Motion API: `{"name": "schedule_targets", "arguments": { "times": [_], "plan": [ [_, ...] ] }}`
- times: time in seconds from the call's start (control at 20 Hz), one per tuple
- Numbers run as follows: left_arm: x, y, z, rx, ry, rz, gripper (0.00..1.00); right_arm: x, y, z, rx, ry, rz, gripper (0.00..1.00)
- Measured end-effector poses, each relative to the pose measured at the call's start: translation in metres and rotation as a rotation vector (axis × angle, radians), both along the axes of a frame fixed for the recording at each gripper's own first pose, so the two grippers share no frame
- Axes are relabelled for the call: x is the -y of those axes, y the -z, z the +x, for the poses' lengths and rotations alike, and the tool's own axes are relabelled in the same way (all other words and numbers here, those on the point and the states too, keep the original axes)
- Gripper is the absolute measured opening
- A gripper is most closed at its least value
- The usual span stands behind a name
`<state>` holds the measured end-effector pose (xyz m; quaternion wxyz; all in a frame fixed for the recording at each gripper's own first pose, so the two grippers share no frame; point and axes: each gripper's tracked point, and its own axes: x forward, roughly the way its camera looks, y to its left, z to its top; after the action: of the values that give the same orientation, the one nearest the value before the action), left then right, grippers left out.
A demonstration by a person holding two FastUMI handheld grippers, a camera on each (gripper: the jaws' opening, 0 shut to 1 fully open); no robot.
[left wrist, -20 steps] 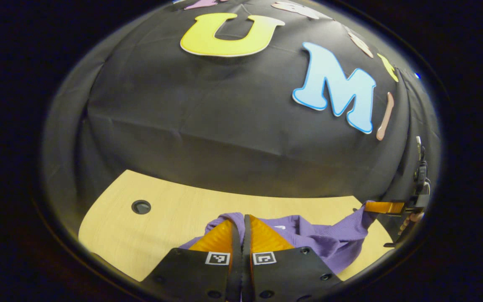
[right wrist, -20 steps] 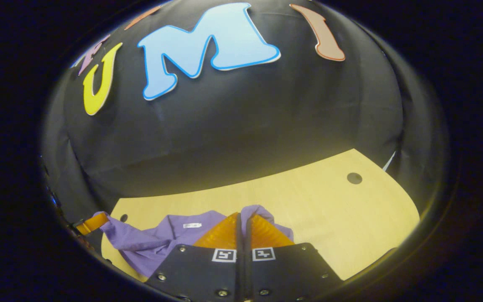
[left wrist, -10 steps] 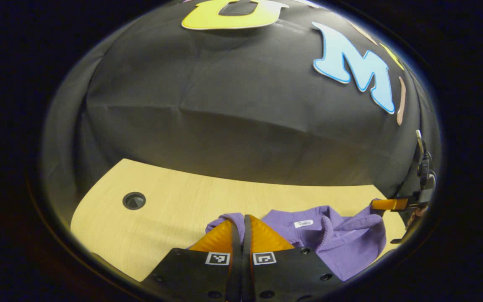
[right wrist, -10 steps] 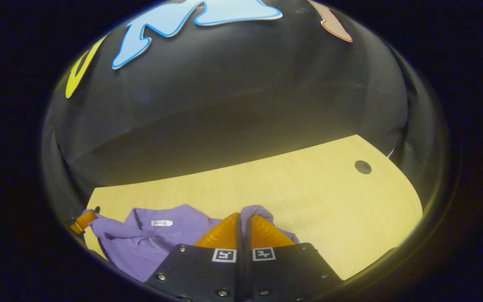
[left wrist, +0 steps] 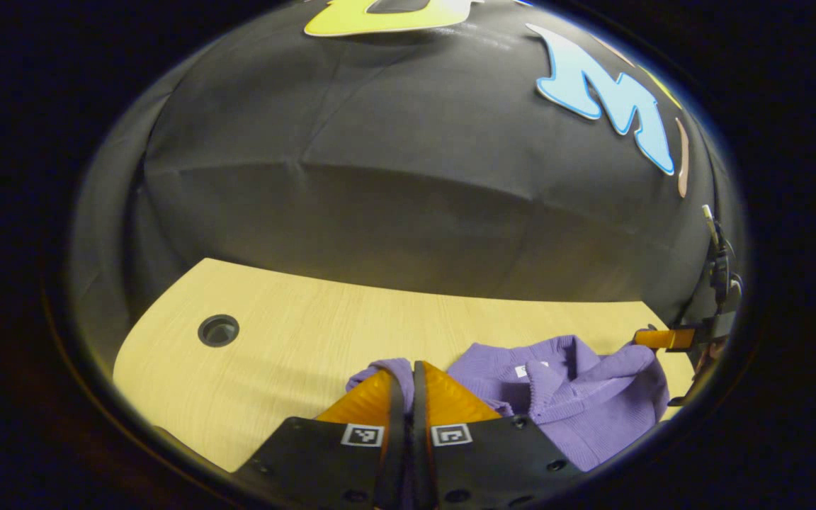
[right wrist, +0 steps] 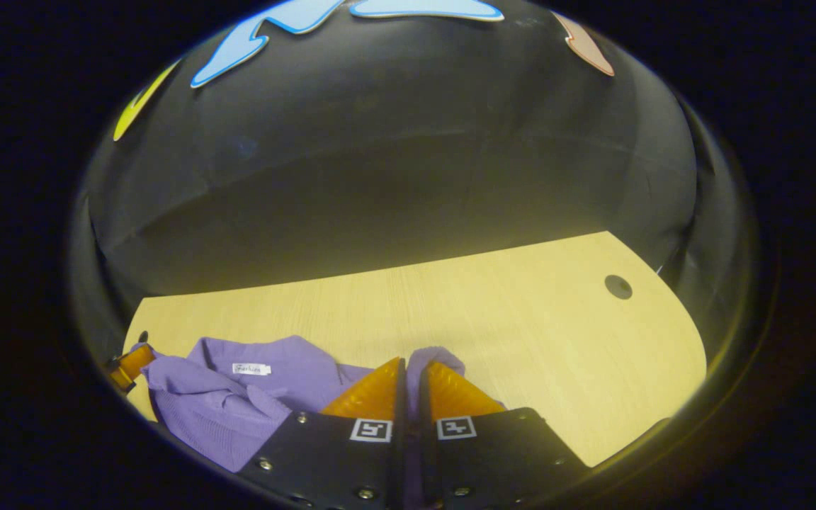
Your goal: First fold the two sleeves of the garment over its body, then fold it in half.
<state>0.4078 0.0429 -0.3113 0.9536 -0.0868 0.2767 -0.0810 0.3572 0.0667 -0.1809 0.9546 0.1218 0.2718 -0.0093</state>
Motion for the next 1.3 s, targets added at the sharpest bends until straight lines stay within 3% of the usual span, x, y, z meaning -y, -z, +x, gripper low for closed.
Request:
{"name": "schedule_targets", "arguments": {
  "times": [0.15, 0.2, 0.25, 0.3, 0.35, 0.45, 0.55, 0.7, 0.8, 0.9, 1.3],
  "plan": [
    [0.003, -0.003, 0.000, 0.000, 0.002, 0.005, 0.17, -0.002, -0.016, -0.007, 0.026, 0.009, -0.020, 0.21],
    [0.006, -0.006, -0.001, 0.005, 0.007, -0.009, 0.17, 0.000, -0.021, -0.008, 0.037, 0.015, -0.030, 0.36],
    [0.008, -0.010, -0.002, 0.010, 0.011, -0.021, 0.22, 0.002, -0.027, -0.010, 0.048, 0.022, -0.041, 0.46],
    [0.007, -0.015, -0.005, 0.018, 0.012, -0.019, 0.39, 0.001, -0.033, -0.012, 0.060, 0.019, -0.044, 0.47],
    [0.003, -0.020, -0.004, 0.032, 0.005, -0.006, 0.46, 0.000, -0.040, -0.015, 0.072, 0.019, -0.049, 0.50],
    [0.000, -0.037, -0.004, 0.063, 0.002, -0.006, 0.72, -0.002, -0.053, -0.024, 0.095, 0.014, -0.065, 0.52],
    [-0.004, -0.054, -0.010, 0.084, 0.000, -0.018, 0.67, -0.007, -0.067, -0.032, 0.122, 0.000, -0.087, 0.63],
    [-0.008, -0.074, -0.019, 0.108, -0.005, -0.013, 0.77, -0.018, -0.089, -0.046, 0.170, -0.029, -0.106, 0.70],
    [-0.011, -0.090, -0.027, 0.133, -0.012, -0.002, 0.84, -0.023, -0.104, -0.059, 0.206, -0.051, -0.122, 0.83],
    [-0.012, -0.106, -0.036, 0.157, -0.026, 0.014, 0.89, -0.027, -0.118, -0.074, 0.242, -0.070, -0.139, 0.88],
    [0.014, -0.177, -0.096, 0.252, -0.022, 0.065, 0.93, -0.013, -0.168, -0.138, 0.362, -0.091, -0.179, 0.88]
  ]
}}
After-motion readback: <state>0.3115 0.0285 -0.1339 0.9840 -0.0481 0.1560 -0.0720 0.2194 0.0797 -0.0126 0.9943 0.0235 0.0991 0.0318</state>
